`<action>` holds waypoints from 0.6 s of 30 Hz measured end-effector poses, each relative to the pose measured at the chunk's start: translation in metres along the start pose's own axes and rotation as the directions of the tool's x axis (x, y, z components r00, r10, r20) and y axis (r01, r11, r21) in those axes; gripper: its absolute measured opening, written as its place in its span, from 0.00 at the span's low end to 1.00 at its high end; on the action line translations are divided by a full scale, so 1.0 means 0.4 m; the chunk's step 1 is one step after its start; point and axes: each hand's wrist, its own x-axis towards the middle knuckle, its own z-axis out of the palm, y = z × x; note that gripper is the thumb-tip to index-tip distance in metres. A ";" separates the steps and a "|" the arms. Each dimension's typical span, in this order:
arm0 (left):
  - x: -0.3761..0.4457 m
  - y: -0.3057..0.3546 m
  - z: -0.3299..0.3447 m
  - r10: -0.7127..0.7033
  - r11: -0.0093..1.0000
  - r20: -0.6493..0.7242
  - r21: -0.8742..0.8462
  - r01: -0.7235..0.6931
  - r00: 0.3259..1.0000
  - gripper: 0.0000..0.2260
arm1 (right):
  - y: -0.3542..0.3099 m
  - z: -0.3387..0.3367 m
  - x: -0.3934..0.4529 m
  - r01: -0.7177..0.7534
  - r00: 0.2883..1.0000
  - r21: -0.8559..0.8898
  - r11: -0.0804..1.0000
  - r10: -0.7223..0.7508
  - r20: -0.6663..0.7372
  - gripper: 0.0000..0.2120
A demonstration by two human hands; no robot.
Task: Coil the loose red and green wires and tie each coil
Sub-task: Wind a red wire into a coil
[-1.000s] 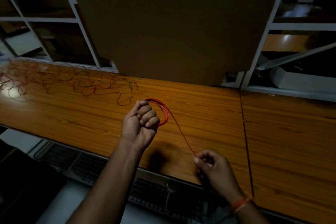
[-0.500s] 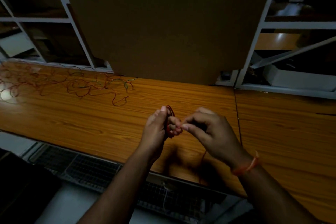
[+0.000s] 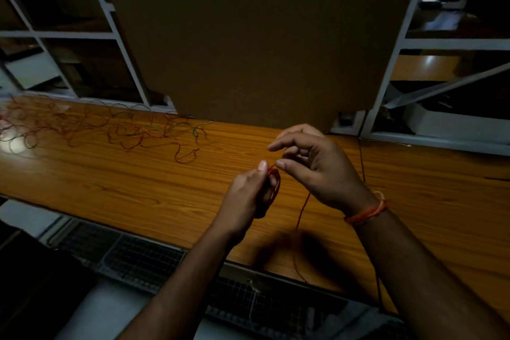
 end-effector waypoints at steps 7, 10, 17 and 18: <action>0.000 -0.018 0.003 -0.029 0.926 0.164 -0.366 0.089 0.986 0.14 | 0.096 0.026 -0.049 -0.340 0.935 0.132 0.931 0.320 0.156 0.12; 0.001 -0.028 0.012 -0.063 0.823 0.233 -0.538 0.182 0.971 0.14 | 0.106 0.051 -0.078 -0.368 0.929 0.231 0.901 0.348 0.123 0.17; -0.003 -0.035 0.036 -0.178 0.485 0.322 -0.793 0.368 0.930 0.16 | 0.130 0.110 -0.102 -0.303 0.941 0.106 0.947 0.315 -0.123 0.23; -0.001 -0.032 0.031 -0.185 0.455 0.307 -0.815 0.358 0.934 0.16 | 0.136 0.114 -0.107 -0.331 0.931 0.168 0.929 0.350 -0.104 0.23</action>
